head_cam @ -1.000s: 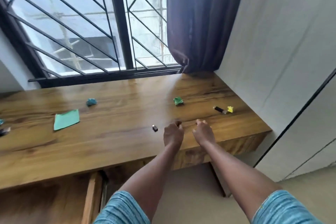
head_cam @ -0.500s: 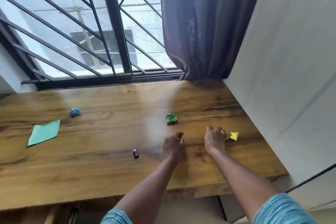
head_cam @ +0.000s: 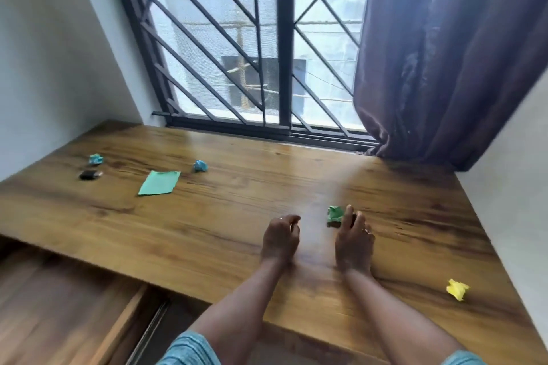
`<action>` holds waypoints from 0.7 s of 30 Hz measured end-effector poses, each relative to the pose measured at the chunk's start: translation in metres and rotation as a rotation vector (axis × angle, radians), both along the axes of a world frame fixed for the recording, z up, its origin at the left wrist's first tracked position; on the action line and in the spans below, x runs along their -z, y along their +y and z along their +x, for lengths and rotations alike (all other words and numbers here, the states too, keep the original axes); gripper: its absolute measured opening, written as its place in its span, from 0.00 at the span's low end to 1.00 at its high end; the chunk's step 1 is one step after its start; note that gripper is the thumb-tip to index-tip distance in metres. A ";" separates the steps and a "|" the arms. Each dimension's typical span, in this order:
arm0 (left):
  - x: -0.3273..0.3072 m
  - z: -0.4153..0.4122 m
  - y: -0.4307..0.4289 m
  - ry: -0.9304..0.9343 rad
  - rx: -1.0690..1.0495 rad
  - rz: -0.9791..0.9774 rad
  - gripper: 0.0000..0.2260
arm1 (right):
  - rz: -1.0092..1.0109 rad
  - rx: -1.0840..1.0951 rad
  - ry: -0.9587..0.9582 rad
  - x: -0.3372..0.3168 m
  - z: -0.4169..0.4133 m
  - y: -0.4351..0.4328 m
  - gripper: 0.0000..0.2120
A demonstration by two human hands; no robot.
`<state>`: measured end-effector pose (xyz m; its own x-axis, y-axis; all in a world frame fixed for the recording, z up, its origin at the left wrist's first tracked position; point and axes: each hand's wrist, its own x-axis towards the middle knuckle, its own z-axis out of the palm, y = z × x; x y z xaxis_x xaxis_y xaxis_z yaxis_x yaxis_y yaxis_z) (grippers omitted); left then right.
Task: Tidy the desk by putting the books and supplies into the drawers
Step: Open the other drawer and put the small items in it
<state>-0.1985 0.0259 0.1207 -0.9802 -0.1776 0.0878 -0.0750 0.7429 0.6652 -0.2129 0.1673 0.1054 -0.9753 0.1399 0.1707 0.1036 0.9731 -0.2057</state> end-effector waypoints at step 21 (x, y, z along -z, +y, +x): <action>-0.001 -0.043 -0.398 -0.079 -0.648 -0.179 0.17 | -0.102 -0.813 0.005 -0.001 -0.069 -0.362 0.28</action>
<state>-0.2416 -0.3724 0.1217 -0.6848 -0.7213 0.1036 -0.5859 0.6296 0.5103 -0.2818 -0.1944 0.1061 -0.7782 -0.5952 0.2002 -0.6272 0.7203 -0.2963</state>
